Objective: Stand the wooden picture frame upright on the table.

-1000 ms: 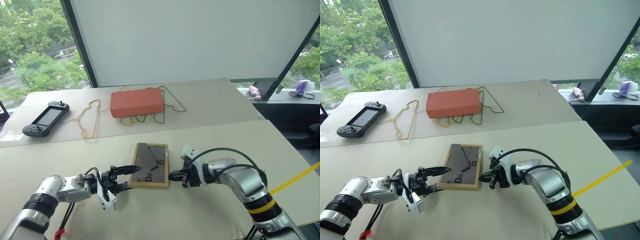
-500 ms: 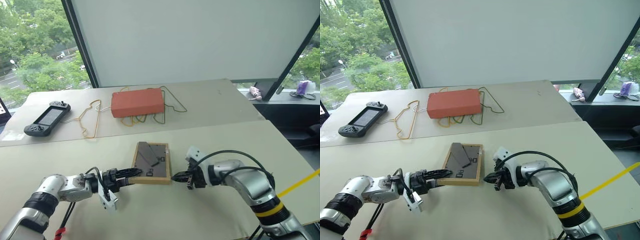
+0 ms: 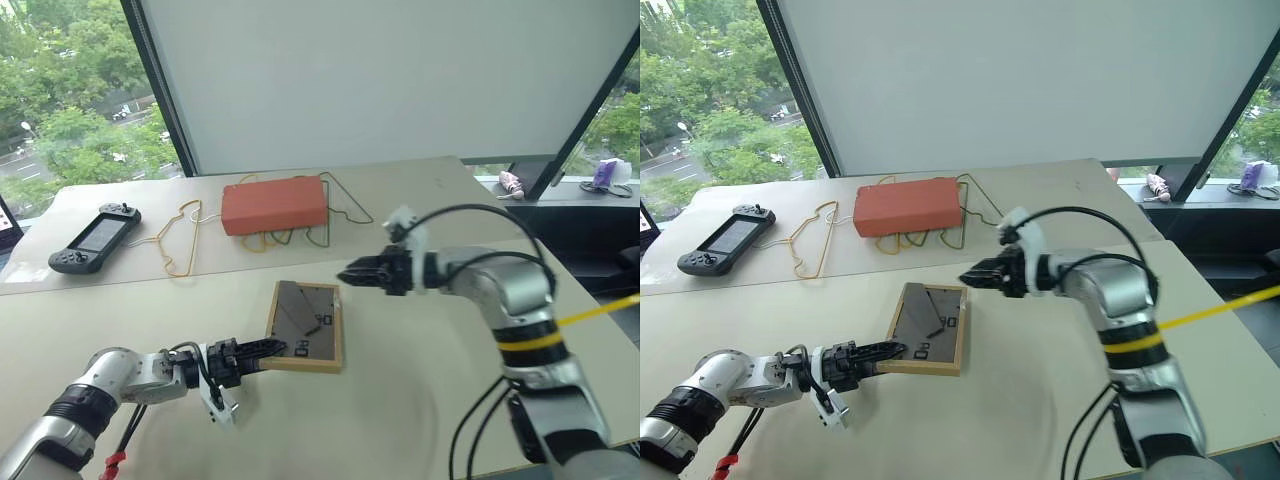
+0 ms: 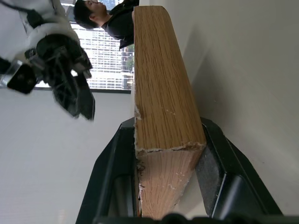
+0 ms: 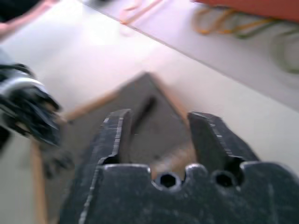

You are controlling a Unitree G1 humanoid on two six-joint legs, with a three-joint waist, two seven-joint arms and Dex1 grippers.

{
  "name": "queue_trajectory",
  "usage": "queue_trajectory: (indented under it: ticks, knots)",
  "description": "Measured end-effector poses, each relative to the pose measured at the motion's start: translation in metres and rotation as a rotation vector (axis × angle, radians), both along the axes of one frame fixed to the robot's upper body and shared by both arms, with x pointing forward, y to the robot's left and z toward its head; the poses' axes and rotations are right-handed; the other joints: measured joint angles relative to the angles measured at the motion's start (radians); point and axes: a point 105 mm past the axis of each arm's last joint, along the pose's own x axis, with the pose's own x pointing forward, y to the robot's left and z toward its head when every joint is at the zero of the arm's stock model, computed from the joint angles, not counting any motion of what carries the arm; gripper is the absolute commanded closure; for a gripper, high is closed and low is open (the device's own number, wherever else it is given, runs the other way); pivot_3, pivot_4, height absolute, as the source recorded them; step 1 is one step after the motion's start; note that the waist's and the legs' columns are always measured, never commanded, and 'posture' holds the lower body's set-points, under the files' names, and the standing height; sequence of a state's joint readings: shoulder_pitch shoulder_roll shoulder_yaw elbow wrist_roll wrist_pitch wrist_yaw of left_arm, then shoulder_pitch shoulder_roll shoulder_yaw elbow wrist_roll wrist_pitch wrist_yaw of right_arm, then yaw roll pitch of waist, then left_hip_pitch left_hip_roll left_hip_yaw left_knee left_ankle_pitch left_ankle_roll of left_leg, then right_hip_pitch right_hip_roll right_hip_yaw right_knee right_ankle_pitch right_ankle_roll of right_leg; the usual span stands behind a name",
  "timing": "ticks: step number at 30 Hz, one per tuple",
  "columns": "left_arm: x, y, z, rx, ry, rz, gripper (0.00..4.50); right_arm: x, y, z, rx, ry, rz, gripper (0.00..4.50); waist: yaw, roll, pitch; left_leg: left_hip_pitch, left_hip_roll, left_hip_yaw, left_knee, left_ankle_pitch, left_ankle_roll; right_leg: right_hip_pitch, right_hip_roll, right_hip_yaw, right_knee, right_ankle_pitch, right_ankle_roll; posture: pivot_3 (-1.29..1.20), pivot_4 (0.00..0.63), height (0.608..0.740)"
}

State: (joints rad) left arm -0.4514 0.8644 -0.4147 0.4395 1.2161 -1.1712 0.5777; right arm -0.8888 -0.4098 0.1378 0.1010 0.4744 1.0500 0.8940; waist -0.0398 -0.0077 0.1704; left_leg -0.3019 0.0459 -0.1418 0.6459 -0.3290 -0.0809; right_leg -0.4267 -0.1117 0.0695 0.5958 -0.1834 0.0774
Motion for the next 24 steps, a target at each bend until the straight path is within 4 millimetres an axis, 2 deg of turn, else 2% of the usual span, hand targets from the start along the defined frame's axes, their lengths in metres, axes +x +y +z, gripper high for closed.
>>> queue_trajectory:
  ticks: [3, 8, 15, 20, 21, 24]
  knots:
    - [0.0, -0.002, 0.001, 0.0, -0.008, -0.005, 3.33, 0.003, 0.015, -0.012, -0.003, 0.085, 0.039, 0.01, 0.003, 0.0, 0.0, -0.001, -0.001, 0.0, 0.0, 0.0, 0.0, 0.0, -0.001, 0.0, -0.001, 0.0, 0.0, 0.0, 0.15, 0.74]
    - [0.0, -0.002, 0.0, 0.013, -0.013, -0.004, 3.33, 0.009, 0.023, -0.039, -0.015, 0.234, 0.068, 0.01, 0.0, 0.001, 0.0, -0.001, -0.001, 0.0, 0.0, 0.0, 0.0, 0.0, -0.001, 0.0, -0.001, 0.0, 0.001, 0.0, 0.15, 0.74]
    - [0.0, 0.0, -0.001, 0.028, -0.012, -0.002, 3.33, 0.012, 0.031, -0.043, 0.007, 0.273, 0.107, 0.01, -0.007, 0.003, 0.0, 0.0, -0.001, 0.0, -0.001, -0.001, 0.001, 0.0, -0.001, 0.0, 0.0, 0.0, 0.001, 0.0, 0.15, 0.74]
    - [0.0, -0.001, 0.0, 0.029, -0.021, -0.001, 3.33, -0.015, 0.052, -0.035, 0.076, 0.344, 0.247, 0.01, -0.006, 0.004, 0.0, -0.001, -0.001, 0.0, 0.0, 0.0, 0.0, -0.001, -0.001, 0.0, 0.0, 0.0, 0.001, 0.0, 0.15, 0.74]
    - [0.0, -0.001, 0.0, 0.026, -0.021, 0.0, 3.33, -0.023, 0.057, -0.029, 0.091, 0.339, 0.284, 0.01, -0.005, 0.004, 0.0, -0.002, -0.001, -0.001, 0.0, 0.0, 0.0, -0.002, -0.001, 0.0, 0.0, 0.0, 0.001, 0.0, 0.15, 0.74]
    - [0.0, -0.004, 0.003, 0.001, -0.026, -0.003, 3.33, -0.029, 0.056, -0.015, 0.123, 0.321, 0.307, 0.01, -0.003, 0.004, 0.0, -0.003, -0.001, -0.001, 0.0, 0.0, 0.0, -0.002, -0.001, 0.0, 0.0, 0.0, 0.001, 0.0, 0.15, 0.74]
